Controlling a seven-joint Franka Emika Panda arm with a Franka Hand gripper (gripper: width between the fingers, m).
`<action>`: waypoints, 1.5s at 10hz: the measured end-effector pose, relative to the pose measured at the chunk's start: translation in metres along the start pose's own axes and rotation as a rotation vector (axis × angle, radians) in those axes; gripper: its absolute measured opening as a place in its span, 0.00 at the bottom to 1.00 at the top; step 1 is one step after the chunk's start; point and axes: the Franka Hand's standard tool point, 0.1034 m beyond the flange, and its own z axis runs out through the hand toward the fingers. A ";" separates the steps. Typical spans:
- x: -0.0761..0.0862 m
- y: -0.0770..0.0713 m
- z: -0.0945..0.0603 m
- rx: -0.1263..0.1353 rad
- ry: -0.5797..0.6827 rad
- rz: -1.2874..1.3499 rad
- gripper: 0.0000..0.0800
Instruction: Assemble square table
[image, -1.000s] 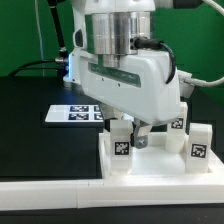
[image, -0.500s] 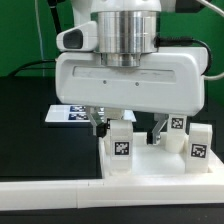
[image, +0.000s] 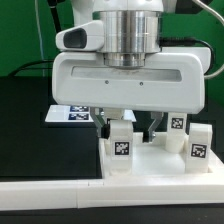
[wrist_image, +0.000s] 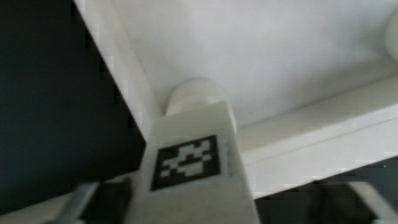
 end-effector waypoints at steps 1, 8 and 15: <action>0.000 0.000 0.000 0.001 0.000 0.083 0.45; 0.002 0.005 0.002 0.036 -0.067 1.000 0.36; -0.004 -0.007 0.003 0.033 -0.054 0.830 0.67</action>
Offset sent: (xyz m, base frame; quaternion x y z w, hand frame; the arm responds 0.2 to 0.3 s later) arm 0.0000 0.0000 0.0000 0.0000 0.0000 0.1938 0.9810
